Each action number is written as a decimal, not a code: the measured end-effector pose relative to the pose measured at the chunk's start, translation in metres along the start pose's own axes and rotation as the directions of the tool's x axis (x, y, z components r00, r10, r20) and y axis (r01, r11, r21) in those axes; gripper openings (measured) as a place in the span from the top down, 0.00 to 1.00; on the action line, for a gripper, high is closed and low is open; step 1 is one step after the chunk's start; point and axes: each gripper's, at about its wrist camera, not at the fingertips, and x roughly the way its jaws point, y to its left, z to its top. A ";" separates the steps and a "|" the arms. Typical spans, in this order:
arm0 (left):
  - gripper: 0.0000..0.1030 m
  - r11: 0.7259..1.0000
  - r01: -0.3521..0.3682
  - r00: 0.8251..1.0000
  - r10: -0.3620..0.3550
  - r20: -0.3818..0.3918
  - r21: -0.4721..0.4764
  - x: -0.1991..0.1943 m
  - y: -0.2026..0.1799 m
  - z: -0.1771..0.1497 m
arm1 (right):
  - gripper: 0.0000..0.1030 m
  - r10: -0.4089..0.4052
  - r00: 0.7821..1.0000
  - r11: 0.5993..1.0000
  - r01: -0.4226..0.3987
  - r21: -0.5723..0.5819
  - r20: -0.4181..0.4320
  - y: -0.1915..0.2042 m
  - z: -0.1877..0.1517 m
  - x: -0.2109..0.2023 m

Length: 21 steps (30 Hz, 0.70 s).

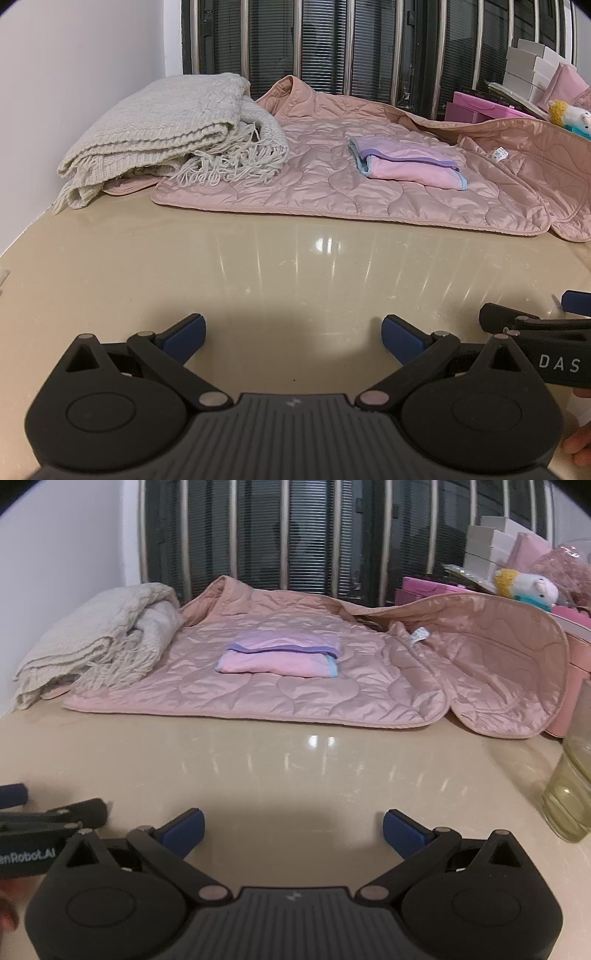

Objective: Fold clothes

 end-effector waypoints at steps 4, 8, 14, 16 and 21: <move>0.00 1.000 0.000 1.000 0.000 0.000 0.002 0.000 0.000 0.000 | 0.00 0.008 1.000 1.000 -0.008 0.002 -0.002 -0.002 0.000 0.000; 0.00 1.000 0.000 1.000 0.000 0.001 0.002 0.000 0.000 0.000 | 0.00 0.019 1.000 1.000 -0.019 0.003 -0.005 -0.004 0.001 0.001; 0.01 1.000 -0.001 1.000 0.001 0.001 0.002 0.000 0.000 0.000 | 0.00 0.019 1.000 1.000 -0.019 0.003 -0.005 -0.003 0.001 0.001; 0.01 1.000 -0.001 1.000 0.001 0.001 0.002 -0.001 0.000 0.000 | 0.00 0.023 1.000 1.000 -0.023 0.002 -0.005 -0.004 0.001 0.001; 0.01 1.000 -0.001 1.000 0.001 0.002 0.003 0.000 -0.001 0.000 | 0.00 0.028 1.000 1.000 -0.028 0.000 -0.005 -0.004 0.001 0.001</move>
